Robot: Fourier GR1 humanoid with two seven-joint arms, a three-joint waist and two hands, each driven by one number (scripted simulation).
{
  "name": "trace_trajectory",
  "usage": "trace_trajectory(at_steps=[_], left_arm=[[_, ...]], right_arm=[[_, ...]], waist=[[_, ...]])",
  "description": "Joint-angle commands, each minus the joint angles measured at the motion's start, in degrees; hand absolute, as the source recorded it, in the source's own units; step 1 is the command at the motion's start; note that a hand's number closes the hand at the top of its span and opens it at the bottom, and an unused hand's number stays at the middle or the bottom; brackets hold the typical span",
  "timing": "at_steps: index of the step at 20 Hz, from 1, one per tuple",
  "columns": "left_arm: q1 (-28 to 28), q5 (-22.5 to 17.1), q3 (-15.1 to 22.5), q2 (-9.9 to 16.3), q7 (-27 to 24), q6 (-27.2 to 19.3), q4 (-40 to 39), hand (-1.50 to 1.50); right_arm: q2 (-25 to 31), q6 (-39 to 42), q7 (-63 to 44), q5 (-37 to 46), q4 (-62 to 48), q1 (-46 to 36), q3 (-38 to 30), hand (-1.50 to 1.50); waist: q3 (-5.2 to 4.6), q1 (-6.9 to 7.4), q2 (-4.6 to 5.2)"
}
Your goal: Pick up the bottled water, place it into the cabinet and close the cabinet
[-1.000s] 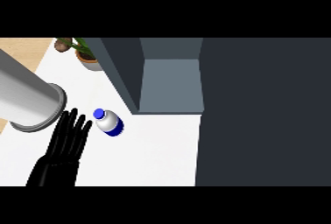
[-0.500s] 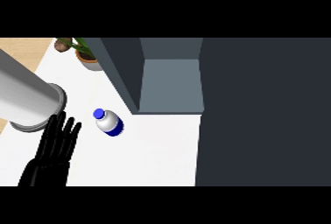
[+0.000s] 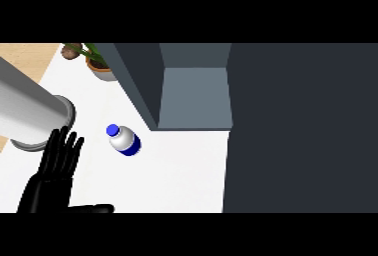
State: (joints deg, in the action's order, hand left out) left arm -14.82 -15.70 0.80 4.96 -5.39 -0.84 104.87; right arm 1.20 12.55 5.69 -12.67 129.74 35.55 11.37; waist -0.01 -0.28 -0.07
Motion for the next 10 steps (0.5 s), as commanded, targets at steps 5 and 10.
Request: trace_trajectory(at_steps=[5,10], left_arm=[[10.5,1.8,-4.9,1.2,-7.2,2.6,-18.7,-1.50],[9.9,-0.8,-8.4,5.4,-7.4,8.3,-22.7,-1.50]], right_arm=[[1.1,0.9,0.6,-0.3,-3.8,-3.7,-1.7,-1.50],[0.9,0.0,-0.8,0.1,1.8,0.4,1.2,-1.50]], waist=[[-0.01,-0.13,0.13],[-0.01,-0.03,0.03]])
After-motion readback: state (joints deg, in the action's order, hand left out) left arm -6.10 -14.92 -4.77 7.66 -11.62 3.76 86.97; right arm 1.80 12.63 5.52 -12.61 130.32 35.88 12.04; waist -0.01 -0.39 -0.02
